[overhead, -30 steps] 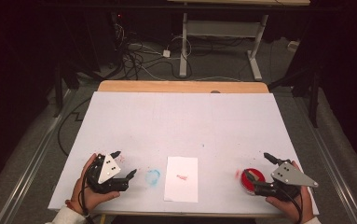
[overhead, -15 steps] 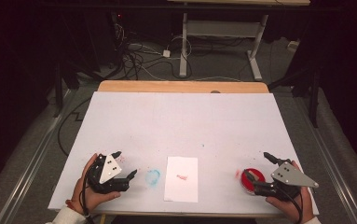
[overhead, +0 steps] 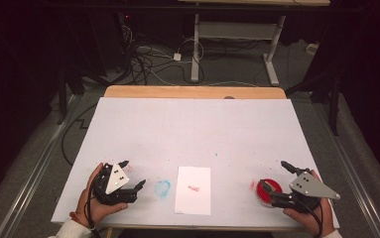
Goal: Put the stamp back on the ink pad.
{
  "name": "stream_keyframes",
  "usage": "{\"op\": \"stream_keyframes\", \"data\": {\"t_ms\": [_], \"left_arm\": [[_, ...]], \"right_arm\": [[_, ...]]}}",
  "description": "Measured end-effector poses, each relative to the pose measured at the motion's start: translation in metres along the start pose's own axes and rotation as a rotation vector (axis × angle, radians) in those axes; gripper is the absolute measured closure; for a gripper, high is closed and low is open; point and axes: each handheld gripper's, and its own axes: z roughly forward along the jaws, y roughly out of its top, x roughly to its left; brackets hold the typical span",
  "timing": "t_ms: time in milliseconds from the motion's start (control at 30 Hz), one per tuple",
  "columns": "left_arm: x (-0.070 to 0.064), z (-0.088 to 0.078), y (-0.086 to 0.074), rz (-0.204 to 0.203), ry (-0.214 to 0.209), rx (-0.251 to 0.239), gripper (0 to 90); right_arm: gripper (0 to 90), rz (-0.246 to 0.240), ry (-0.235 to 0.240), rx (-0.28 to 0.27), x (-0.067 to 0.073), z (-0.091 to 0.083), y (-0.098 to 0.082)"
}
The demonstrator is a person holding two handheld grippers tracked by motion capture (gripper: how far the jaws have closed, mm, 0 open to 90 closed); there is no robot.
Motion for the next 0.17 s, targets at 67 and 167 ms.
{"op": "stream_keyframes", "data": {"t_ms": [67, 167], "left_arm": [[0.0000, 0.0006, 0.0002, -0.001, -0.001, 0.001, 19.3], [0.0000, 0.0019, -0.0004, -0.003, 0.000, 0.006, 19.4]], "right_arm": [[15.7, -0.006, -0.005, 0.002, -0.0002, 0.0001, 0.0000], [15.7, -0.020, -0.028, -0.005, -0.0024, -0.0013, 0.0011]]}}
